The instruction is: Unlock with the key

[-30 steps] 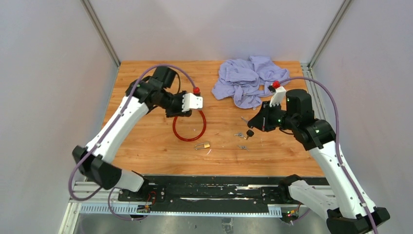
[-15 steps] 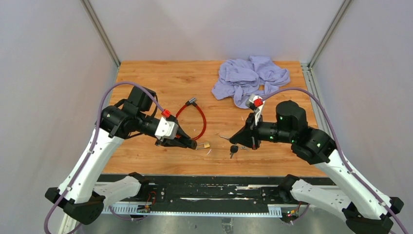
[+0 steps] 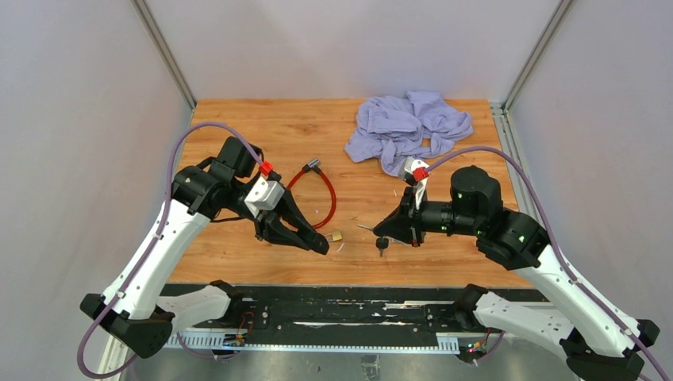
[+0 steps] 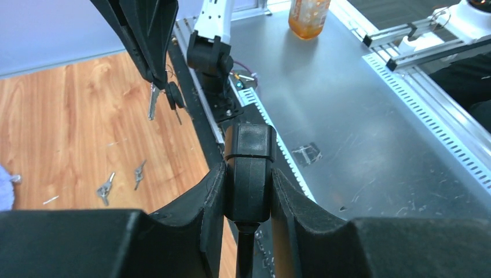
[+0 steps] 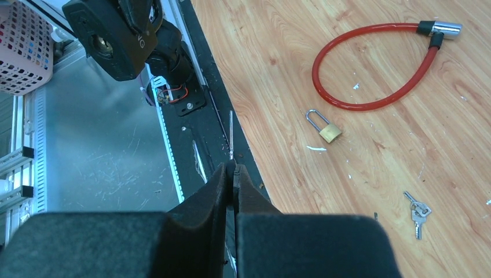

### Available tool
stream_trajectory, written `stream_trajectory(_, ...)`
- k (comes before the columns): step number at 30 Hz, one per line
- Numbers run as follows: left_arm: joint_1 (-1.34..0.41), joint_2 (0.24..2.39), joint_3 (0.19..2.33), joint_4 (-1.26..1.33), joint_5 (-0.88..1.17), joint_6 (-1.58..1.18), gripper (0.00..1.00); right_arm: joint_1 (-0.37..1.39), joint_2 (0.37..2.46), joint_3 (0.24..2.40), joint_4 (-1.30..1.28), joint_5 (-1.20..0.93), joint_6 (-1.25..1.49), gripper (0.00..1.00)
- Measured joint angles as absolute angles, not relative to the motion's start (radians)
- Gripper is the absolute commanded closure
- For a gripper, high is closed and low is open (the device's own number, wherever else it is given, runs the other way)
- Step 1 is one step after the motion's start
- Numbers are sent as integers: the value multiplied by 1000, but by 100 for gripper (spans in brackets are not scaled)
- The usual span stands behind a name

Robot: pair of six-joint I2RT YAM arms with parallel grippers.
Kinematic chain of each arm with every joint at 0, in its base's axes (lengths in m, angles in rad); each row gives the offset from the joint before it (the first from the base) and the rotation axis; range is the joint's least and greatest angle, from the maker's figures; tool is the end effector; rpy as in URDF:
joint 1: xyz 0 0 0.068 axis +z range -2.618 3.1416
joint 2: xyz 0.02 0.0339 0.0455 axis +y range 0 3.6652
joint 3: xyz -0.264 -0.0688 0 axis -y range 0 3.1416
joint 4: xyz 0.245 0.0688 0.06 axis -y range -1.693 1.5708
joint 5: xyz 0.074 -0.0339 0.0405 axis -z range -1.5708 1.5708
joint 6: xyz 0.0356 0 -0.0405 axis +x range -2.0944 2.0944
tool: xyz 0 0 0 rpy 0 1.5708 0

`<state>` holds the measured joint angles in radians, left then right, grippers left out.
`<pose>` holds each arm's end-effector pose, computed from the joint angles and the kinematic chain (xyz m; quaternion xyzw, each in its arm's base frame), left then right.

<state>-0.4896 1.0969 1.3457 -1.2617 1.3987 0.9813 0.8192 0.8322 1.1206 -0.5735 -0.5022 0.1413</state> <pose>0.1288 -0.1084 0.3989 0.6250 0.4266 -0.5489 0.3550 0.0974 0.1294 0.4063 -0.3983 0.6817 0.4446 0.4231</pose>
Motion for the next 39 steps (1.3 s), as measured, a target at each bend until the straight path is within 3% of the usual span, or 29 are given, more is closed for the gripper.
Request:
stream_trajectory(8,-492,1085,1271,-1260,1421,945,100,822,832,1123,-573,-536,137,99)
stream_trajectory(22,-447,1294,1300,-1313,1089,874,100,831,984,1196,-574,-554,120,99)
stream_trajectory(29,-361,1385,1403,-1500,1026,1142,100,831,1071,1203,-569,-576,91,100)
stream_trajectory(39,-332,1447,1444,-1561,1032,1355,100,831,1150,1203,-493,-610,77,99)
